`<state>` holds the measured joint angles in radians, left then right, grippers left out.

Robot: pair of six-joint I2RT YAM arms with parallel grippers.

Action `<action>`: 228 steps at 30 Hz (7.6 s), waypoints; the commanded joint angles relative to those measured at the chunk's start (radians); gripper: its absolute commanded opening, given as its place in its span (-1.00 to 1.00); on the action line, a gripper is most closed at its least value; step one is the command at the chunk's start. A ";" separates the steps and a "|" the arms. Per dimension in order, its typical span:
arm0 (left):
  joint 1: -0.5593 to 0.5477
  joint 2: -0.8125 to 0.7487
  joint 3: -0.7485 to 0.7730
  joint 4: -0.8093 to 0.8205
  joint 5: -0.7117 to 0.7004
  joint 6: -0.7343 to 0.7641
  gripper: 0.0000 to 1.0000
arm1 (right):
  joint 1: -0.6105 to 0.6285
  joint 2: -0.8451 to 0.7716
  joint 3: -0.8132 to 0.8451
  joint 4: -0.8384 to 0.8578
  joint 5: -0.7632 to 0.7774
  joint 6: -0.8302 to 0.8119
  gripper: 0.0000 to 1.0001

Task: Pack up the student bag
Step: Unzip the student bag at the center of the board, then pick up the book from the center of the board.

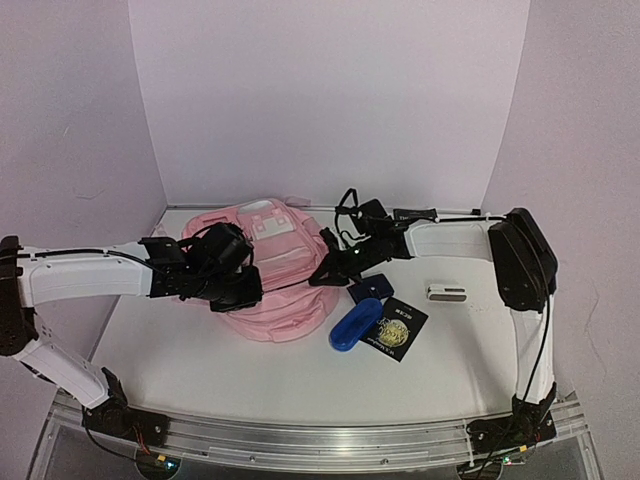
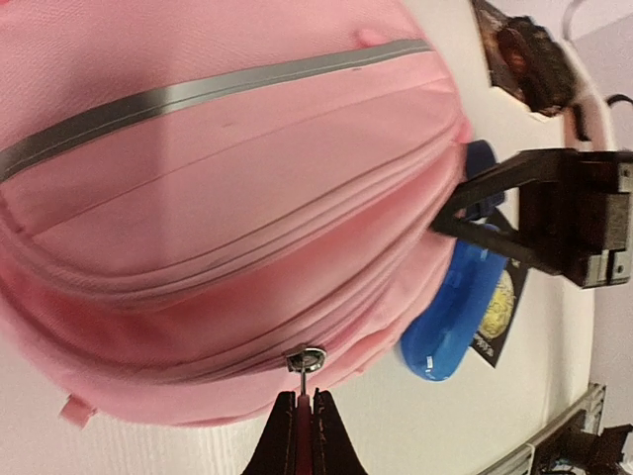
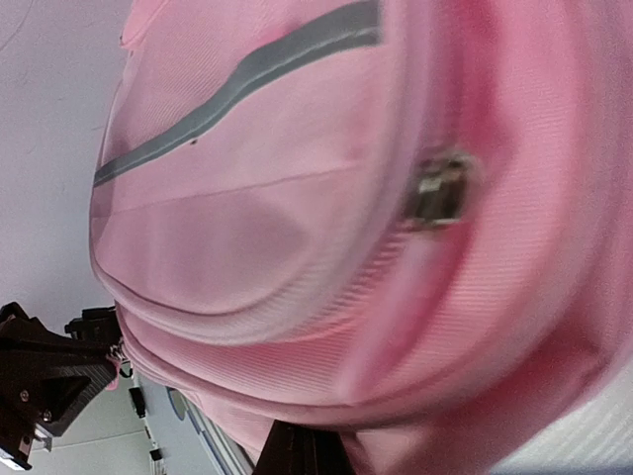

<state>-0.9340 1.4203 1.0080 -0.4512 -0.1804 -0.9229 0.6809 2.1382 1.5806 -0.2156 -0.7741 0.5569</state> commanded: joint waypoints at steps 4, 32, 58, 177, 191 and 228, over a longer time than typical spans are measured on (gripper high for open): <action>0.050 -0.070 0.048 -0.300 -0.119 -0.116 -1.00 | -0.069 -0.087 -0.019 0.029 0.123 -0.065 -1.00; 0.029 -0.091 0.002 0.005 0.155 0.078 -1.00 | -0.040 0.044 0.110 0.066 0.068 0.030 -1.00; 0.255 -0.036 0.145 -0.580 -0.443 0.128 -1.00 | -0.125 -0.035 0.103 -0.126 0.265 -0.211 -1.00; 0.157 0.067 0.460 -0.038 0.482 1.076 0.99 | -0.188 -0.510 0.136 -0.433 -0.192 -0.630 -1.00; 0.067 0.122 0.520 -0.005 0.462 1.368 0.99 | -0.079 -0.583 0.064 -0.545 -0.125 -0.775 -1.00; 0.132 0.201 1.030 -0.249 0.015 1.041 -0.99 | -0.327 -0.598 0.242 -0.415 0.136 -0.502 0.97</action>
<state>-0.8120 1.7246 1.9334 -0.6898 0.0197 0.1867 0.3455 1.5675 1.8375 -0.6723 -0.5602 0.0028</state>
